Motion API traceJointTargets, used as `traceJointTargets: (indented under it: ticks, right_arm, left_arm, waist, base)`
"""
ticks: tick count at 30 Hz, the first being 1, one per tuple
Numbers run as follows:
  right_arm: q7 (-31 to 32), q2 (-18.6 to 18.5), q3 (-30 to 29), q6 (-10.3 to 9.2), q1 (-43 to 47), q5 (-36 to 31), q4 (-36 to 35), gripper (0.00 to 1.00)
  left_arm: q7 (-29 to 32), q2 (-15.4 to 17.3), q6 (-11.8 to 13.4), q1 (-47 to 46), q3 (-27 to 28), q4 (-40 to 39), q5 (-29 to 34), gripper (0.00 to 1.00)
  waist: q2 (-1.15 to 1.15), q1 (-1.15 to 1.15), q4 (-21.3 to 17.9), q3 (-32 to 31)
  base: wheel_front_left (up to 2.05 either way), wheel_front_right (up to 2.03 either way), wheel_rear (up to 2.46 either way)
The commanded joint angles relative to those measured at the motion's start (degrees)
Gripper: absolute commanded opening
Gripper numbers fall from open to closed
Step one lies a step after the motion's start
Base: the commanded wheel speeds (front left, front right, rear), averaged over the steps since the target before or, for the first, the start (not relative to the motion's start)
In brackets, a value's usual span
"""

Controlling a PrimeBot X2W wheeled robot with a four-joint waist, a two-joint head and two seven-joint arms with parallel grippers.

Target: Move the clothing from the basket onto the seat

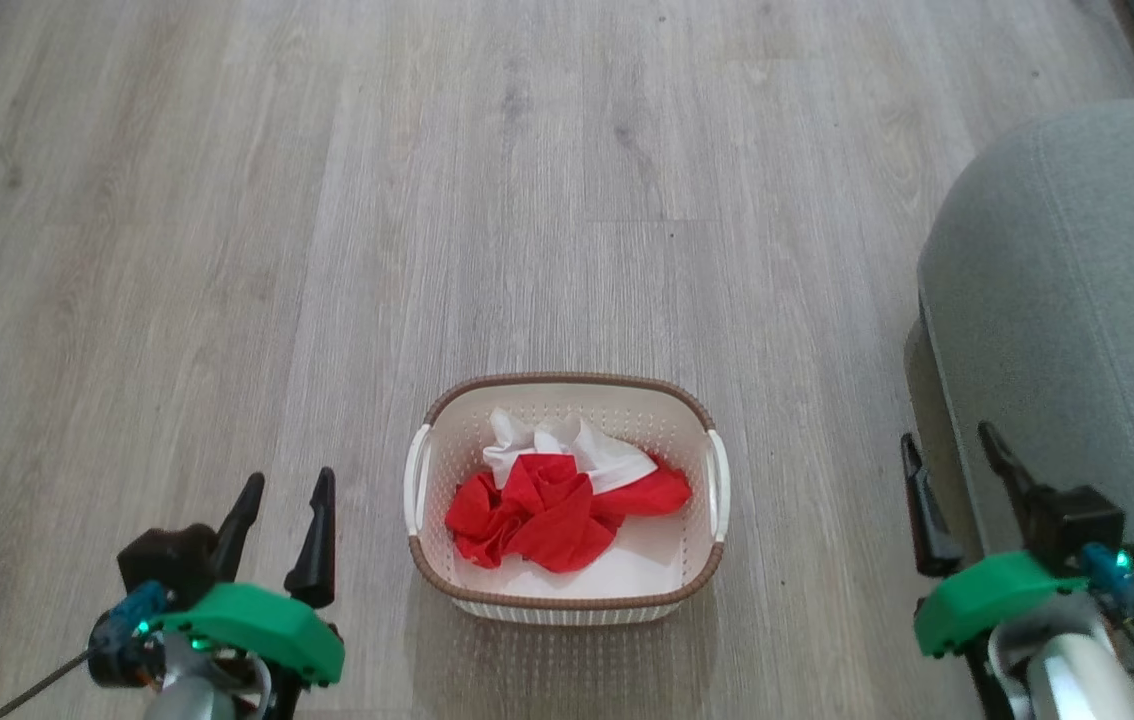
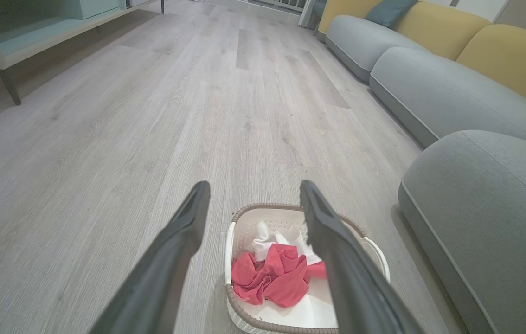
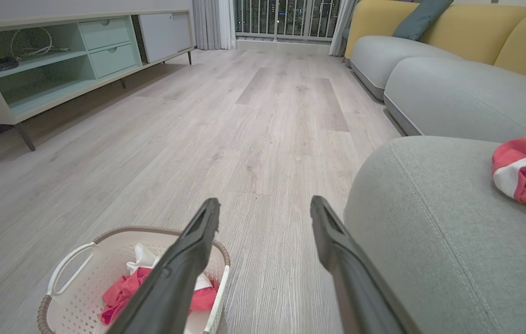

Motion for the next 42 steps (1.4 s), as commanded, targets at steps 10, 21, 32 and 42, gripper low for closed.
traceJointTargets:
  ticks: [10,21,32,42]
  right_arm:
    - [-0.38,1.23,1.33,-0.02,-0.69,-2.13,-0.23,1.00]
    - [-0.38,1.47,1.05,-0.02,-0.53,-2.84,-0.36,1.00]
    - [-0.38,1.57,0.58,-0.02,-0.60,-3.13,-0.62,1.00]
    - [-0.38,1.64,0.62,-0.02,-0.41,-2.99,-0.41,1.00]
  left_arm:
    - [-0.29,-0.06,-0.06,-0.39,1.51,-1.59,0.27,1.00]
    - [-0.29,-0.20,-0.06,0.08,1.57,-1.51,0.05,1.00]
    - [-0.29,-0.26,-0.06,-0.04,1.81,-1.64,0.23,1.00]
    - [-0.29,-0.28,-0.06,0.17,1.77,-1.61,0.43,1.00]
  waist:
    - [0.00,0.01,-0.92,-0.89]
    - [0.00,0.01,-1.25,-1.56]
    - [0.00,0.01,-1.69,-1.64]
    - [0.00,0.01,-1.76,-2.08]
  base:
    - [0.00,0.00,0.00]
    - [0.00,0.00,0.00]
    - [0.00,0.00,0.00]
    - [0.00,0.00,0.00]
